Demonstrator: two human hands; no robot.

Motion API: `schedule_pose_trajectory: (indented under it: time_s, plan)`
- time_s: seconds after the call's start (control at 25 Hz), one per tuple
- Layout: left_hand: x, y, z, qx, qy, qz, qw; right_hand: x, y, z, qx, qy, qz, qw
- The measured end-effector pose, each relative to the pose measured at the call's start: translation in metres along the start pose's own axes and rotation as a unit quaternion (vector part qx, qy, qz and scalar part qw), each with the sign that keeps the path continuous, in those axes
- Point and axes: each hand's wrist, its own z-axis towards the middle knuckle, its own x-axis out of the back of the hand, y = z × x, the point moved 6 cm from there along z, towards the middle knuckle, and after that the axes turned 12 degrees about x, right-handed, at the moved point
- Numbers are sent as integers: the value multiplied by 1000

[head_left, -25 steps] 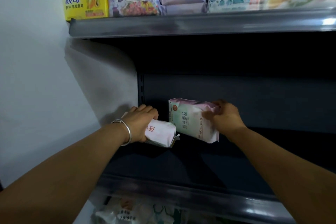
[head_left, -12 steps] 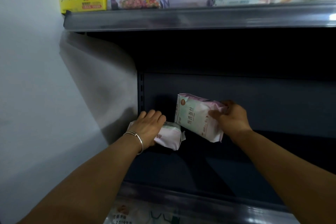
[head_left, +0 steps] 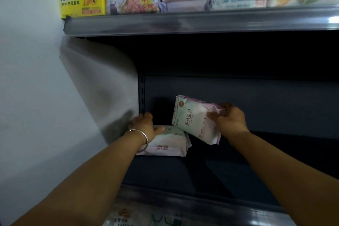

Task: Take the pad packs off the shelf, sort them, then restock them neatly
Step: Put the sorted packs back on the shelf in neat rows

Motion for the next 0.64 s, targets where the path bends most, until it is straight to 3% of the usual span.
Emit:
schedule_pose_trajectory:
  time_s: [0.08, 0.2, 0.64]
  plan:
    - [-8, -13, 7, 92, -61, 21, 994, -2, 1, 1, -2, 2, 3, 1000]
    - [-12, -16, 15, 130, -143, -12, 981, -7, 4, 4, -9, 9, 1, 1000]
    - [-6, -16, 14, 118, -185, -112, 969, 4, 2, 11, -7, 48, -22, 999]
